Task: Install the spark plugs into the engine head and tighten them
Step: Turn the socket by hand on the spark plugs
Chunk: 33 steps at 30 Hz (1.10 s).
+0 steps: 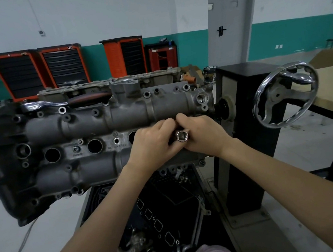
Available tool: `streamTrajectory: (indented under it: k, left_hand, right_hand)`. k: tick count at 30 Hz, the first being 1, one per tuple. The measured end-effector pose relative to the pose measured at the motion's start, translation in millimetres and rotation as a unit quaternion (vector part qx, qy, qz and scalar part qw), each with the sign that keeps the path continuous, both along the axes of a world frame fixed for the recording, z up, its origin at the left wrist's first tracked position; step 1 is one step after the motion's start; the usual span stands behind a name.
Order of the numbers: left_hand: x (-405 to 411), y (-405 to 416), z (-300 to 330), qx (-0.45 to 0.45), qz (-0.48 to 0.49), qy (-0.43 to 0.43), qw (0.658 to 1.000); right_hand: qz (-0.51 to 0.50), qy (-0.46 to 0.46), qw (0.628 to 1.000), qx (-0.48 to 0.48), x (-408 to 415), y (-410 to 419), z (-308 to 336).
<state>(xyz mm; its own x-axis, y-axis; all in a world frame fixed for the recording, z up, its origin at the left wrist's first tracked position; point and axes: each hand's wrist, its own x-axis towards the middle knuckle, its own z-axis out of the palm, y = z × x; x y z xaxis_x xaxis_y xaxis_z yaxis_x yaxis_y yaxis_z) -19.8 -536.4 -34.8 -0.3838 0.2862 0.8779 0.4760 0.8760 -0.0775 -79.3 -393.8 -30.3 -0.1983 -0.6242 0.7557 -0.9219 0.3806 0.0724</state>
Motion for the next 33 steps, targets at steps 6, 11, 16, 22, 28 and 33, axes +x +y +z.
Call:
streamTrajectory:
  k: [6,11,16,22,28,33]
  left_hand:
    - [2.7,0.7,1.0,0.007,-0.033,-0.011,0.999]
    - [5.4,1.1,2.1,0.015,-0.048,-0.022,0.998]
    - [-1.3,-0.9,-0.8,-0.01,-0.006,0.007,1.0]
    - [2.8,0.0,0.6,0.004,-0.027,-0.006,1.0]
    - [3.0,0.4,1.3,0.016,-0.024,-0.019,0.999]
    - [-1.8,-1.3,-1.9,-0.014,0.003,0.003,1.0]
  right_hand:
    - [-0.013,-0.017,1.0,0.021,-0.6,-2.1,-0.6]
    - [-0.002,-0.007,1.0,0.028,0.7,0.8,1.3]
    - [-0.018,-0.029,0.999,0.015,-3.5,-1.7,-1.6]
    - [-0.01,-0.019,1.0,0.02,-2.2,-1.5,-1.5]
    - [-0.005,-0.005,0.999,0.036,-2.0,-0.8,-0.6]
    - [-0.012,-0.008,1.0,0.022,-2.3,-1.7,-2.1]
